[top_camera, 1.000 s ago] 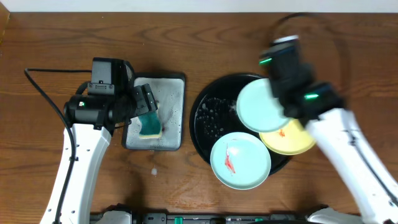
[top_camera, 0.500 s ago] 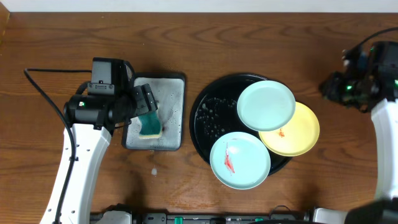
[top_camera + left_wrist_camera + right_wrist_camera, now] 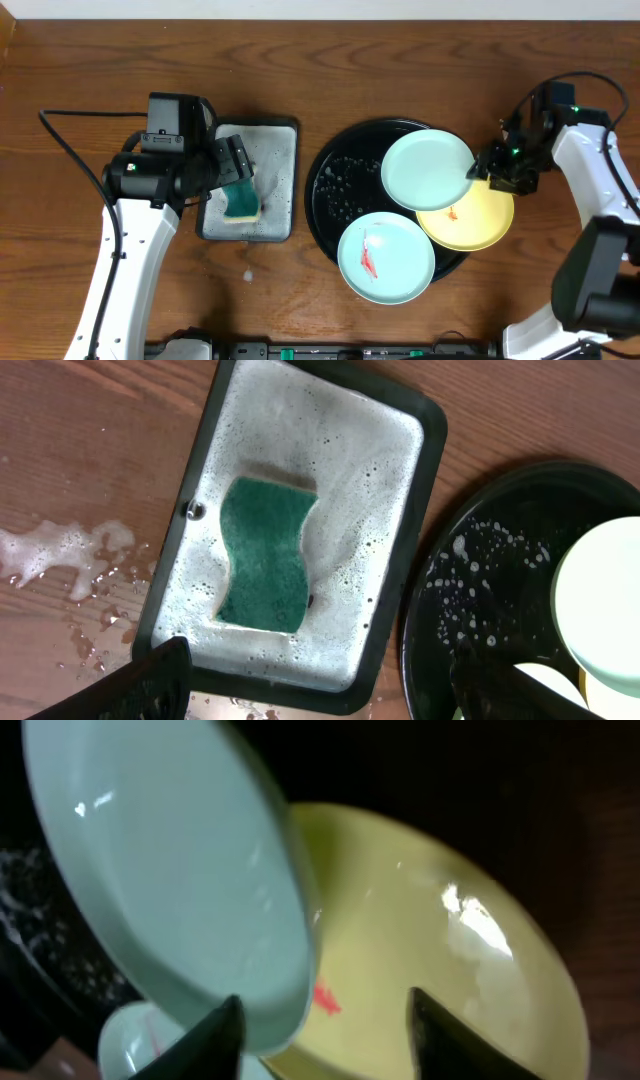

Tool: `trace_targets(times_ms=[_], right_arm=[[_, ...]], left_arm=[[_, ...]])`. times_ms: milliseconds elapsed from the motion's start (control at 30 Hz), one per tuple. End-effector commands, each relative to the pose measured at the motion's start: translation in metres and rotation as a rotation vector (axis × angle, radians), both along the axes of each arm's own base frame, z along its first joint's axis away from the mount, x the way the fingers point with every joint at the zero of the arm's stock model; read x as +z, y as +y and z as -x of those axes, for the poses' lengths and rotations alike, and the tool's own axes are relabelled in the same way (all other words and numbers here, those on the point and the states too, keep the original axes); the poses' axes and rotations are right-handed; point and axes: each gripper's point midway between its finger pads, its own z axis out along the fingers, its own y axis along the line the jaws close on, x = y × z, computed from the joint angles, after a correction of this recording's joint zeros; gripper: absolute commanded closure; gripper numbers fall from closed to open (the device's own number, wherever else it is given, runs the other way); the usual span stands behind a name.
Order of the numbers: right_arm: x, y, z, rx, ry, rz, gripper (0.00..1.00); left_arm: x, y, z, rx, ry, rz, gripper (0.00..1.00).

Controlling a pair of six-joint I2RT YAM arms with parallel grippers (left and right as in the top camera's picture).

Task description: Clean dirty plates on tray and stack at the side

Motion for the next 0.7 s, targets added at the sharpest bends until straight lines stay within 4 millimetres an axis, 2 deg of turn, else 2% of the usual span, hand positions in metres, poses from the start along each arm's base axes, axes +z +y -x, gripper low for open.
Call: trace_targets(times_ms=[0,67,133,233,367,400,467,667], right_arm=[[-0.013,0.010,-0.001,0.015,0.031,0.005,0.60],[-0.019,0.018,-0.003,0.020,0.038,0.004,0.61],[-0.022,0.022,-0.007,0.021,0.031,0.013,0.68],[-0.024,0.020,-0.013,-0.012,0.020,0.064,0.76],[-0.026,0.017,-0.015,-0.041,0.018,0.106,0.80],[-0.026,0.017,-0.016,-0.041,0.018,0.109,0.84],[-0.026,0.016,-0.016,-0.041,0.017,0.113,0.99],[-0.018,0.016,-0.022,-0.011,-0.032,0.115,0.99]], left_arm=[[0.003,0.001,-0.001,-0.007,-0.007,-0.003,0.17],[0.003,0.001,-0.001,-0.007,-0.007,-0.003,0.17],[0.003,0.001,-0.001,-0.007,-0.007,-0.003,0.17],[0.003,0.001,-0.001,-0.007,-0.007,-0.003,0.17],[0.003,0.001,-0.001,-0.007,-0.007,-0.003,0.17],[0.003,0.001,-0.001,-0.007,-0.007,-0.003,0.17],[0.003,0.001,-0.001,-0.007,-0.007,-0.003,0.17],[0.003,0.001,-0.001,-0.006,-0.007,-0.003,0.17]])
